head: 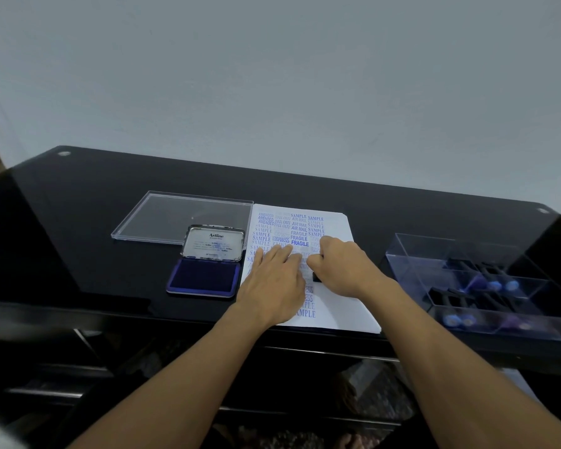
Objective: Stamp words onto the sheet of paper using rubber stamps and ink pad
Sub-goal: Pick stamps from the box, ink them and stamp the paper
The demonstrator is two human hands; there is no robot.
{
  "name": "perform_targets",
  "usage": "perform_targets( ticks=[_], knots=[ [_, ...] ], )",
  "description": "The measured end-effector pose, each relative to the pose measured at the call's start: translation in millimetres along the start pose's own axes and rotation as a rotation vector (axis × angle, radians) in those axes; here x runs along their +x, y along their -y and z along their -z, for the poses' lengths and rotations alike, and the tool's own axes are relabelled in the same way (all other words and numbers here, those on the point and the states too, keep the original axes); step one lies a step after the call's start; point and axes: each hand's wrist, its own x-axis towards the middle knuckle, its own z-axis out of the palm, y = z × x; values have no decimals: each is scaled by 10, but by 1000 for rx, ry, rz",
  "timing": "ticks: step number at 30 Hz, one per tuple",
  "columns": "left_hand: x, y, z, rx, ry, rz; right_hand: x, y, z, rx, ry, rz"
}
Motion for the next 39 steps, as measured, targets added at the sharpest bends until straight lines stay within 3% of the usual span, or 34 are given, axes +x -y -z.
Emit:
perform_targets(
  ticks=[17, 27, 34, 39],
  knots=[
    [-17, -11, 18, -9, 16, 2, -36, -16, -35, 11, -25, -2],
    [-30, -31, 59, -13, 39, 13, 40, 19, 106, 9, 99, -11],
    [11, -67, 148, -131, 96, 76, 23, -81, 249, 253, -75, -55],
    [31, -113, 344, -364, 43, 160, 23, -140, 391, 392, -103, -63]
  ],
)
